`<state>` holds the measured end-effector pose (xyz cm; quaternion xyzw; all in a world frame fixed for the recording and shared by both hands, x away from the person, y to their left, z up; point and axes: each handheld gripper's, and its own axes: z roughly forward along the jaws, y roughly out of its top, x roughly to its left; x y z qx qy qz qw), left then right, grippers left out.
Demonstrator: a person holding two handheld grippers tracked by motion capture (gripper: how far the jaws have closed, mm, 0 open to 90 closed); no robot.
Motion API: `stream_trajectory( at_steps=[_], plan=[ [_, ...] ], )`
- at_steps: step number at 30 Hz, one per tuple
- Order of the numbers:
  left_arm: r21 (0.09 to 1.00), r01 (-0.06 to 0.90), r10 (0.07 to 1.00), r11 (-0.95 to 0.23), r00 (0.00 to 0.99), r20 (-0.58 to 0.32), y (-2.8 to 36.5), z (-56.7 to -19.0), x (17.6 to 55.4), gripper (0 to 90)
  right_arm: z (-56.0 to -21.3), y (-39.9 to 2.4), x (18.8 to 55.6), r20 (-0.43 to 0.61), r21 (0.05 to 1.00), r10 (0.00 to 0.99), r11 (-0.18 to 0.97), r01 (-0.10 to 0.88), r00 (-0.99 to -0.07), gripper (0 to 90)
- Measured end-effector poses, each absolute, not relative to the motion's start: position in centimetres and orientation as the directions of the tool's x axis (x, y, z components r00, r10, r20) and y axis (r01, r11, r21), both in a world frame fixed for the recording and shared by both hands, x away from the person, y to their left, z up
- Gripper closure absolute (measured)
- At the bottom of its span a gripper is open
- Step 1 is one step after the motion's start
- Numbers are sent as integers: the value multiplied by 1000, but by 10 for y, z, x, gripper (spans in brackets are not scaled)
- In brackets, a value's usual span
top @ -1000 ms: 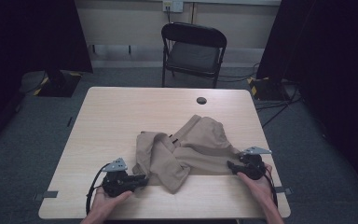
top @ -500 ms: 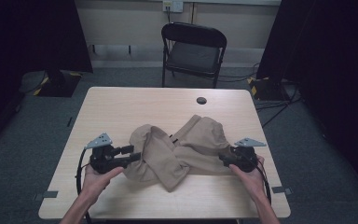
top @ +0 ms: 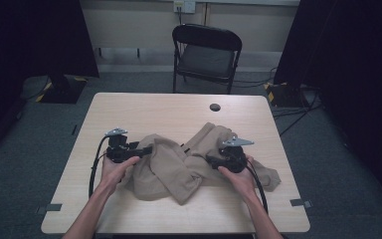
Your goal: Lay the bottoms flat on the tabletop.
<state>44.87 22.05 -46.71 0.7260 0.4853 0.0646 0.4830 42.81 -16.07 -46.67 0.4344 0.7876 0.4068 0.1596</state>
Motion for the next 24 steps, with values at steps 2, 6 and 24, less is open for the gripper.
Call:
stream_trajectory(
  at_steps=[2, 6, 24],
  plan=[
    [765, 640, 727, -64, 555, -404, 215, -471, 450, 581, -472, -158, 428, 98, 764, 812, 309, 567, -575, 339],
    [811, 577, 648, -95, 654, -390, 201, -455, 432, 866, -474, -158, 425, 81, 747, 805, 341, 571, -587, 335],
    [753, 521, 392, -402, 841, -373, 121, -488, 319, 883, -440, -142, 407, 109, 814, 753, 308, 493, -649, 349]
  ],
)
